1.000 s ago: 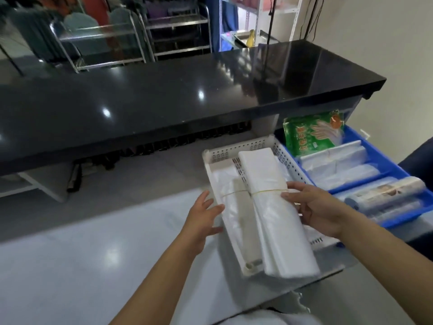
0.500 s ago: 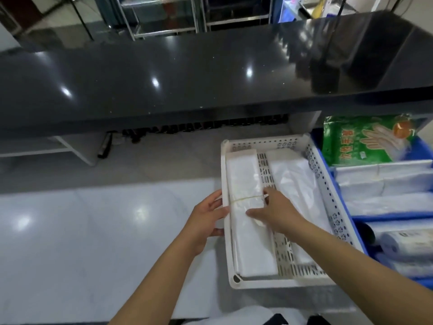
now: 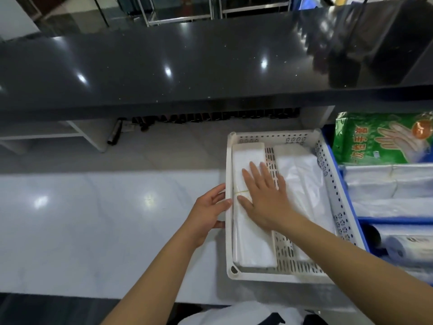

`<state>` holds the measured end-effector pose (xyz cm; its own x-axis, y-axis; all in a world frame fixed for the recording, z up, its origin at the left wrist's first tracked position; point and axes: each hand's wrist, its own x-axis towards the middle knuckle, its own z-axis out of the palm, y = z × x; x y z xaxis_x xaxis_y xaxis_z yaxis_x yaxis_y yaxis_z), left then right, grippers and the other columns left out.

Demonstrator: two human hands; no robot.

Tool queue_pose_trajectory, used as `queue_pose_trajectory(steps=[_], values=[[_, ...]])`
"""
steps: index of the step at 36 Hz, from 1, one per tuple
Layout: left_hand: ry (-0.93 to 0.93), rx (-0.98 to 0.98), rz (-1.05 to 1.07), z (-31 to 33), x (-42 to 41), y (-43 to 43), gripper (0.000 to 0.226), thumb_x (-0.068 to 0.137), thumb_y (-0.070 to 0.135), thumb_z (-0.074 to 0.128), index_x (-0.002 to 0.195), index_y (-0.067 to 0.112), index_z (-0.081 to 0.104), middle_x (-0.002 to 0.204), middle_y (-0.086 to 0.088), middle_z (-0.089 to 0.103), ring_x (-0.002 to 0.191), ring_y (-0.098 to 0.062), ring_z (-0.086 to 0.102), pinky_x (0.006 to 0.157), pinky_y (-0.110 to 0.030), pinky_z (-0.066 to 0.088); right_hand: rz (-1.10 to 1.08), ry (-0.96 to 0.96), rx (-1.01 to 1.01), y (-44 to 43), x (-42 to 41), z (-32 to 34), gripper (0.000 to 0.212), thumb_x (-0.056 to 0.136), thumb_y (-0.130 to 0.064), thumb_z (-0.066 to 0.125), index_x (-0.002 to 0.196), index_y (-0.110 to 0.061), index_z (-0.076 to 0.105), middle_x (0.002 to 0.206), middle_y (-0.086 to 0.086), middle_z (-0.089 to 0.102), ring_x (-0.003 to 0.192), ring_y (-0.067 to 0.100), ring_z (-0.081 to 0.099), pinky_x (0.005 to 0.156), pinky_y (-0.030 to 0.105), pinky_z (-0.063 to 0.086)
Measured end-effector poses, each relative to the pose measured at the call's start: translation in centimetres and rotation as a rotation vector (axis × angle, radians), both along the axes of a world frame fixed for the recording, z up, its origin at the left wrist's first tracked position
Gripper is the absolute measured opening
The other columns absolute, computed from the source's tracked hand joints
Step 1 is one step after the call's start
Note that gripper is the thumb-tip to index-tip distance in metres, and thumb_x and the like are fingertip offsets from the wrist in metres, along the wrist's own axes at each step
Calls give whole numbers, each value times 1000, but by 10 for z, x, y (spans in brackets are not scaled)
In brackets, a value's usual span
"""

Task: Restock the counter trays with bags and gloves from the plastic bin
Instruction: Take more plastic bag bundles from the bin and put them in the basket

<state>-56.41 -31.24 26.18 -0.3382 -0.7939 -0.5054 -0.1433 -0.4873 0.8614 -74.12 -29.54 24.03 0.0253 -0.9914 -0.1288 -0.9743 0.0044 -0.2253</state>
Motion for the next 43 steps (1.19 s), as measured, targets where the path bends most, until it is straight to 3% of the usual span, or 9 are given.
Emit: queue_pose_trajectory(steps=[4,13,19,23,27,31,35,37,43], values=[[-13,-16,20,-3,-1,2,41,98,19,59,134,38,58,119,14,71,104,-8,70,72,-30,60,-9,-16,-24,2,14,-18,68,97,-53,8,154,-23,-13,163,-2,-19,146,21,-29,117,54,-15],[0,-31,44,-5,-2,4,39,99,19,58,132,39,60,119,12,71,104,-12,71,73,-33,61,-22,-35,-11,-1,19,-19,67,97,-51,5,154,-21,-14,163,-1,-21,145,22,-30,118,57,-8],[-77,-53,100,5,11,10,32,97,36,59,129,36,58,124,7,68,102,-11,68,65,-25,59,-21,-315,32,4,5,5,62,98,-55,31,154,-35,13,165,-6,-3,149,14,-16,121,50,-3],[-233,-286,85,22,53,27,40,92,55,56,132,49,53,133,15,57,110,5,57,87,-23,51,-118,-445,-52,38,4,44,65,93,-60,41,151,-37,24,164,-10,11,150,11,-5,120,45,2],[-411,-450,-55,38,113,68,59,82,74,49,138,60,37,141,32,39,125,4,42,95,-24,38,-95,-512,-97,85,43,85,67,89,-68,40,149,-41,27,162,-16,13,149,5,-9,121,44,1],[-524,-532,-42,35,178,130,70,82,75,46,146,59,20,154,34,16,139,5,22,109,-28,29,51,-593,-99,134,131,102,69,86,-75,35,148,-48,22,161,-24,8,145,-4,-16,119,37,-2],[-656,-496,56,12,250,199,82,81,74,43,153,49,13,165,19,-3,151,-5,-4,122,-46,18,206,-570,24,177,230,82,68,87,-74,32,149,-50,17,162,-24,-2,143,-3,-23,118,37,-8],[-744,-442,97,-7,289,232,88,80,74,41,155,41,11,165,12,-8,152,-11,-10,123,-45,10,260,-557,171,197,268,65,67,88,-73,36,149,-49,18,161,-24,-4,144,-1,-23,120,40,-6],[-705,-193,429,-59,397,334,84,84,69,47,155,37,17,166,7,2,152,-14,2,123,-44,12,362,-524,487,241,346,22,69,84,-74,41,147,-48,27,159,-26,6,147,0,-11,122,45,6]])
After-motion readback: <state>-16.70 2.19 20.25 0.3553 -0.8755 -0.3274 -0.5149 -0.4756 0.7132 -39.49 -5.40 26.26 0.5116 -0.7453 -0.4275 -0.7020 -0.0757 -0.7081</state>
